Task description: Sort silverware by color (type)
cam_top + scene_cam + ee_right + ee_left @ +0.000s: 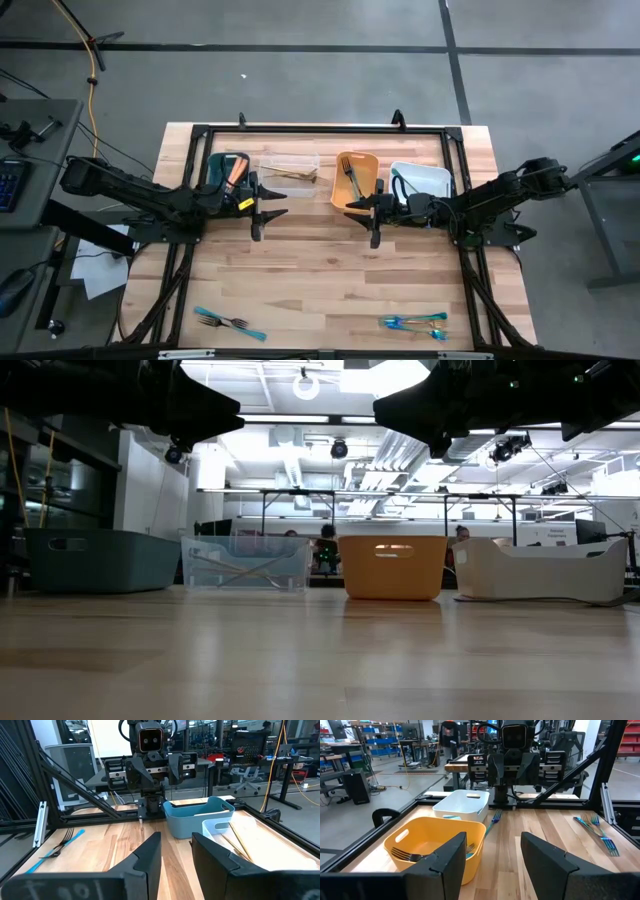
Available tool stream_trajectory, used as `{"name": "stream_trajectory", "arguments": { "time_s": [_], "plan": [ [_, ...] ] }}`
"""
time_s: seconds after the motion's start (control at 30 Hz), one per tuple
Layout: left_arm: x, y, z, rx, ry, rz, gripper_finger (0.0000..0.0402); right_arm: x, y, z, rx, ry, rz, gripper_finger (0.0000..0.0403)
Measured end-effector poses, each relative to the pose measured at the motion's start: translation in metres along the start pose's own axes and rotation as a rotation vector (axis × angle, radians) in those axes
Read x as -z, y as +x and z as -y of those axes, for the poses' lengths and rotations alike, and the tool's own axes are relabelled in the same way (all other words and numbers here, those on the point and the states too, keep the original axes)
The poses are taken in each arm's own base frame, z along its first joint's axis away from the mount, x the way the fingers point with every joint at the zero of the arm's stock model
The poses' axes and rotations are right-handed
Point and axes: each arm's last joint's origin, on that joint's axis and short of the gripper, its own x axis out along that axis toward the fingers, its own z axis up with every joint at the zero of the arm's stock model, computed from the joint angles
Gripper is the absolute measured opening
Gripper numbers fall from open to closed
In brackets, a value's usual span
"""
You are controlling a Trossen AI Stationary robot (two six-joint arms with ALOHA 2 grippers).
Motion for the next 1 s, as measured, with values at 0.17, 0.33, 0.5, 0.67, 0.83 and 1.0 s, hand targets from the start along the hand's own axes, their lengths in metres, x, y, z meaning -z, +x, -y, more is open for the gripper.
{"name": "stream_trajectory", "arguments": {
  "time_s": [0.17, 0.33, 0.5, 0.67, 0.83, 1.0],
  "plan": [
    [0.0, 0.0, 0.0, 0.0, 0.0, 0.0, 0.0181, 0.0, 0.0, 0.0, 0.0, 0.0, 0.0, 0.0103],
    [0.0, 0.0, 0.0, 0.0, 0.0, -0.001, 0.0181, 0.0, 0.0, 0.0, 0.0, 0.0, 0.0, 0.0103],
    [0.0, 0.0, 0.0, 0.0, 0.0, -0.001, 0.0181, 0.0, 0.0, 0.0, 0.0, 0.0, 0.0, 0.0103],
    [0.0, 0.0, 0.0, 0.0, 0.0, -0.001, 0.0181, 0.0, 0.0, 0.0, 0.0, 0.01, 0.0, 0.0103],
    [0.0, 0.0, 0.0, 0.0, 0.0, -0.001, 0.0181, 0.0, 0.0, -0.002, -0.006, 0.114, -0.012, 0.0103],
    [0.0, 0.0, 0.0, 0.0, 0.0, -0.002, 0.0181, -0.008, 0.014, -0.017, -0.02, 0.072, -0.216, 0.0103]
  ]
}}
